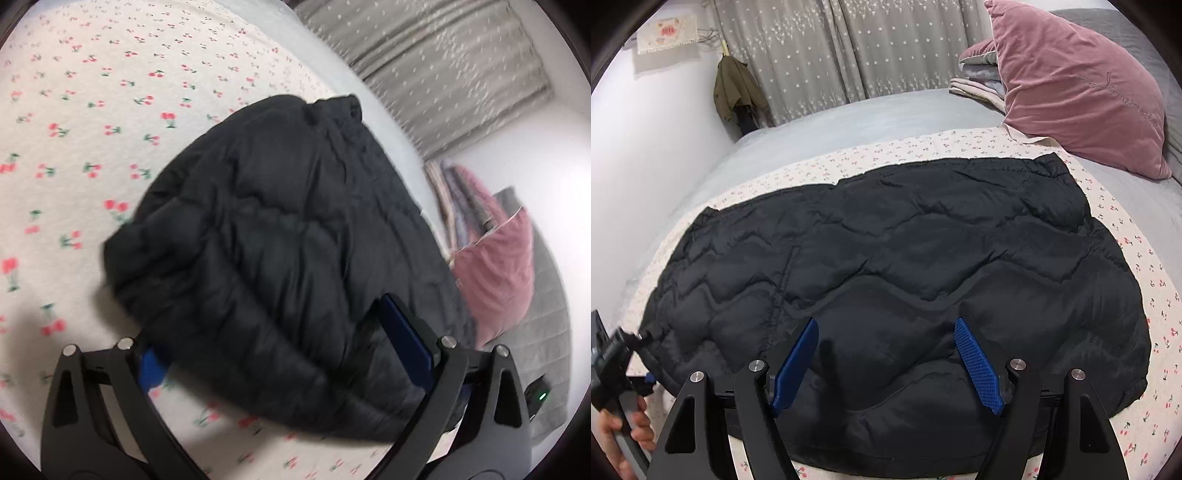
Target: Fold large clothes
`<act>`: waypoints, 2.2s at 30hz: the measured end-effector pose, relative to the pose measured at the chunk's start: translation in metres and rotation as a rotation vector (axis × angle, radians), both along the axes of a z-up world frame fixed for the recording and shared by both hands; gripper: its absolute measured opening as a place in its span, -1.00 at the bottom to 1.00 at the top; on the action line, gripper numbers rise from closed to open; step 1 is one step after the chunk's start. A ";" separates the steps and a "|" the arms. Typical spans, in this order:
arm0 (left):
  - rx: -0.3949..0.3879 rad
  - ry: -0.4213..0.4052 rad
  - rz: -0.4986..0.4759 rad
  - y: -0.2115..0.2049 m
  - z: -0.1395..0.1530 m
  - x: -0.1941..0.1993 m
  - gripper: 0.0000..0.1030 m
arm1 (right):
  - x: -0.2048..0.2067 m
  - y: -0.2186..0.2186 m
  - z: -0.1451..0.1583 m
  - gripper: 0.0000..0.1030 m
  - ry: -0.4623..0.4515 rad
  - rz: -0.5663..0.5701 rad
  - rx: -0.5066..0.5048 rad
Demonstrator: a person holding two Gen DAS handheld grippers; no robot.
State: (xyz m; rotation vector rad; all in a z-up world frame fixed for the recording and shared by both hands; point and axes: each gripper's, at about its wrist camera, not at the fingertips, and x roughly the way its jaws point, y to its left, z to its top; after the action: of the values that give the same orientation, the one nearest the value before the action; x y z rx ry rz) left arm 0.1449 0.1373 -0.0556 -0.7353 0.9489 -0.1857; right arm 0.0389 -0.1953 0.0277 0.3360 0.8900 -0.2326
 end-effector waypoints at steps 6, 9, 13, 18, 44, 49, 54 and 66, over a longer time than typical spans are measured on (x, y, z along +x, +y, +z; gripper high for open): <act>-0.089 -0.066 0.032 0.005 -0.002 0.016 -0.33 | -0.002 0.004 0.001 0.50 -0.019 -0.006 -0.039; 0.001 -0.145 -0.002 0.001 0.027 0.011 -0.63 | -0.004 0.005 0.003 0.50 -0.030 -0.008 -0.024; 0.130 -0.278 -0.001 0.010 0.076 -0.023 -0.65 | -0.006 0.016 0.011 0.50 -0.052 0.027 -0.009; 0.317 -0.385 0.031 0.033 0.118 -0.055 -0.65 | 0.000 0.058 0.017 0.50 -0.064 0.170 0.019; 0.157 -0.569 -0.554 -0.167 0.101 -0.044 -0.48 | -0.020 -0.036 0.005 0.50 -0.131 0.029 0.426; 0.199 -0.441 -0.754 -0.208 0.056 -0.033 -0.39 | -0.042 -0.090 -0.011 0.50 -0.121 -0.117 0.504; 0.204 -0.395 -0.877 -0.215 0.052 -0.033 -0.31 | -0.047 -0.095 -0.012 0.50 -0.149 -0.093 0.622; 0.096 -0.538 -1.045 -0.151 0.116 -0.058 0.51 | 0.005 -0.079 -0.014 0.57 -0.121 -0.007 0.754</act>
State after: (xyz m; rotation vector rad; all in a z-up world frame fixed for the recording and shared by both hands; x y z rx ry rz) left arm 0.0866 -0.0133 0.0604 -0.0176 0.7306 -1.1821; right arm 0.0442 -0.2743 0.0141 1.0411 0.8306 0.1304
